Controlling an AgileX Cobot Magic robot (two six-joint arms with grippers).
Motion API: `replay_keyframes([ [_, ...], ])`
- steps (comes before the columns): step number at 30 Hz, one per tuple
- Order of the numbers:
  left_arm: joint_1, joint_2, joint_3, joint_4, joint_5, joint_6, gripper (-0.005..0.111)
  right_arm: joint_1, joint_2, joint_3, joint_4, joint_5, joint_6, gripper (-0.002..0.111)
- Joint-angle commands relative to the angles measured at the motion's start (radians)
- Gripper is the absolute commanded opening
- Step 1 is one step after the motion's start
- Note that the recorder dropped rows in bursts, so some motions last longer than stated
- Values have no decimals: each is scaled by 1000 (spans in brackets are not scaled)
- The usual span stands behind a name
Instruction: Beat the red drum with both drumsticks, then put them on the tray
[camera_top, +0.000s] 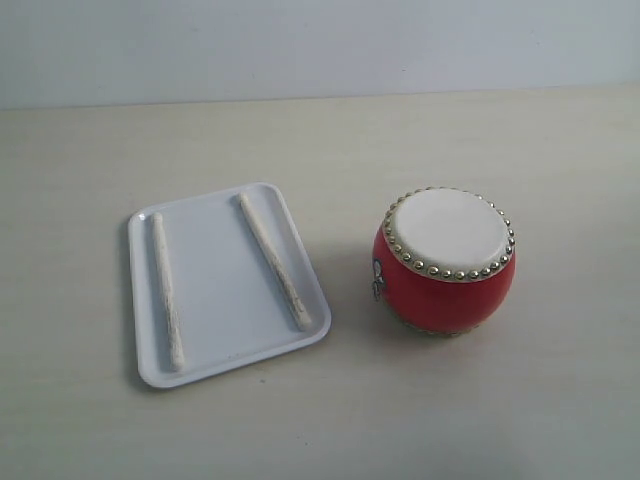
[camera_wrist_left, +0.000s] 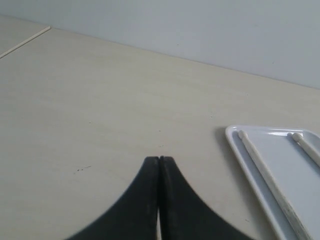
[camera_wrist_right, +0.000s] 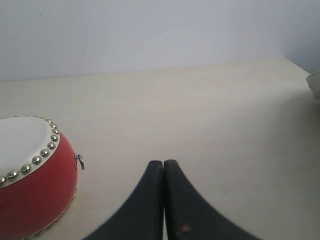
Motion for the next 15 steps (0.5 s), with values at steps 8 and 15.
replay_keyframes([
  [8,1,-7,4,3,-1,3,0,-6,-6,3,22,5,45,0],
  [15,1,-7,4,3,-1,3,0,-6,-6,3,18,7,45,0],
])
